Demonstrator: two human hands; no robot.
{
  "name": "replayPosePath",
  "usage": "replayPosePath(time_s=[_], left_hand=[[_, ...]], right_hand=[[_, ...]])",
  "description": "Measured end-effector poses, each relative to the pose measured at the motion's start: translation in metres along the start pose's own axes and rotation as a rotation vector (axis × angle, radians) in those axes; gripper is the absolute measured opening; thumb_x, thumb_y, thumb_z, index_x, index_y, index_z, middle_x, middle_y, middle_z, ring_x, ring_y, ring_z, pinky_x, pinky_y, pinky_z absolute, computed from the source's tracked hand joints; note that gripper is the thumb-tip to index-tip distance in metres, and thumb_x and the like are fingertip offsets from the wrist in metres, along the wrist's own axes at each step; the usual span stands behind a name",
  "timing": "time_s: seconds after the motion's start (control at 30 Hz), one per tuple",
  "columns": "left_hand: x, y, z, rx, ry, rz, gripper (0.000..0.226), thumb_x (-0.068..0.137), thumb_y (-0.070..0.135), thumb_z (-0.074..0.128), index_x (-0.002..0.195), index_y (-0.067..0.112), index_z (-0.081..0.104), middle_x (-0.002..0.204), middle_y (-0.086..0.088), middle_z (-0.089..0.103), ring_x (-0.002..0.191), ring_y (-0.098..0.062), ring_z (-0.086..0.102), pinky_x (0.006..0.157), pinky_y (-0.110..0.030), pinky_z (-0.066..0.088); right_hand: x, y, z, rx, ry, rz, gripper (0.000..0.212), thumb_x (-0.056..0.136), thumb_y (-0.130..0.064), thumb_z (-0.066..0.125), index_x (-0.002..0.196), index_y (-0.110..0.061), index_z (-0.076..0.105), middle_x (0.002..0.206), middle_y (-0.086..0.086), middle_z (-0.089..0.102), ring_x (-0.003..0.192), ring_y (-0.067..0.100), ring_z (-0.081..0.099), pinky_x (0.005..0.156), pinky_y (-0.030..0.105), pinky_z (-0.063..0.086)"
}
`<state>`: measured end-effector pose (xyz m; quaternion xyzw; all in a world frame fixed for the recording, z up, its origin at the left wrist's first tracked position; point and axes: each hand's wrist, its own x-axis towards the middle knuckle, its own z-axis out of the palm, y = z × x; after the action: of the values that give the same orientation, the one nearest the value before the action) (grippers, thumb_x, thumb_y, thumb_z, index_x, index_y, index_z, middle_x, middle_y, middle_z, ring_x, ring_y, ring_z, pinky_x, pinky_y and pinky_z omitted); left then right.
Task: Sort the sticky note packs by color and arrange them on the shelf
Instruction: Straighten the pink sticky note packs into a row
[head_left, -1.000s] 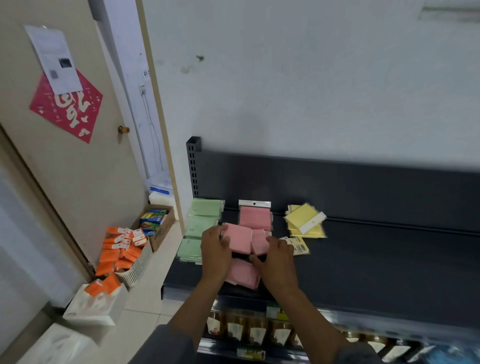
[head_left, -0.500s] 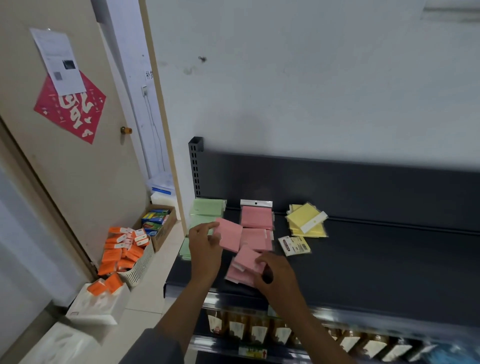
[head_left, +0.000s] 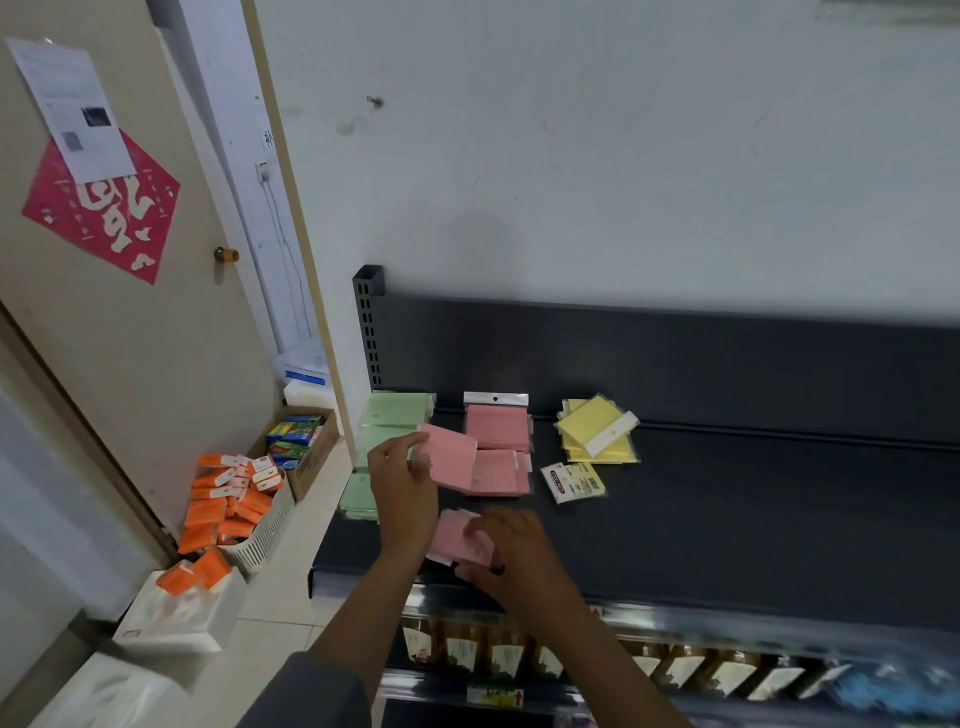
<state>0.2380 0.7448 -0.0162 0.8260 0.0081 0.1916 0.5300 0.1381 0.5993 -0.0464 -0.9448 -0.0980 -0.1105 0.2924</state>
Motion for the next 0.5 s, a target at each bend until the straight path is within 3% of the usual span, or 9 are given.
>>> replayPosePath(time_s=[0.13,0.23,0.33,0.43,0.5], left_hand=[[0.001,0.000,0.010,0.008,-0.049,0.016,0.026,0.099,0.004,0.052,0.115,0.012,0.071,0.123,-0.006,0.054,0.102,-0.014,0.056,0.095,-0.024,0.047],[0.003,-0.011,0.025,0.046,-0.110,-0.004,0.023,0.098,0.008,0.056,0.113,0.010,0.074,0.119,-0.011,0.063,0.104,-0.020,0.061,0.091,-0.027,0.048],[0.000,-0.015,0.036,0.065,-0.164,-0.038,0.022,0.097,0.009,0.060,0.114,0.008,0.073,0.119,-0.013,0.064,0.103,-0.022,0.061,0.089,-0.025,0.044],[-0.004,-0.019,0.047,0.070,-0.268,-0.061,0.026,0.093,0.009,0.066,0.118,0.006,0.071,0.120,-0.014,0.066,0.103,-0.023,0.064,0.093,-0.030,0.049],[-0.006,-0.020,0.051,0.068,-0.311,-0.082,0.034,0.087,0.011,0.073,0.121,0.006,0.070,0.122,-0.013,0.066,0.105,-0.024,0.065,0.094,-0.035,0.051]], right_hand=[[0.009,0.012,-0.008,-0.012,0.005,0.009,0.038,0.085,-0.037,0.076,0.120,-0.027,0.063,0.126,-0.009,0.058,0.122,0.013,0.043,0.098,0.017,0.036],[0.010,0.020,-0.015,-0.054,-0.001,0.019,0.042,0.083,-0.039,0.076,0.120,-0.025,0.064,0.128,-0.009,0.057,0.121,0.014,0.043,0.099,0.020,0.038],[0.011,0.018,-0.023,0.035,0.109,0.105,0.041,0.087,-0.041,0.072,0.124,-0.026,0.061,0.125,-0.012,0.055,0.117,0.006,0.042,0.098,0.020,0.039],[0.019,0.013,-0.031,0.193,0.172,0.273,0.037,0.097,-0.022,0.061,0.132,-0.027,0.052,0.122,-0.017,0.047,0.117,0.000,0.039,0.098,0.010,0.034],[0.028,0.007,-0.035,0.255,0.148,0.313,0.041,0.094,-0.009,0.056,0.129,-0.030,0.050,0.116,-0.018,0.050,0.112,0.001,0.045,0.092,0.012,0.039]])
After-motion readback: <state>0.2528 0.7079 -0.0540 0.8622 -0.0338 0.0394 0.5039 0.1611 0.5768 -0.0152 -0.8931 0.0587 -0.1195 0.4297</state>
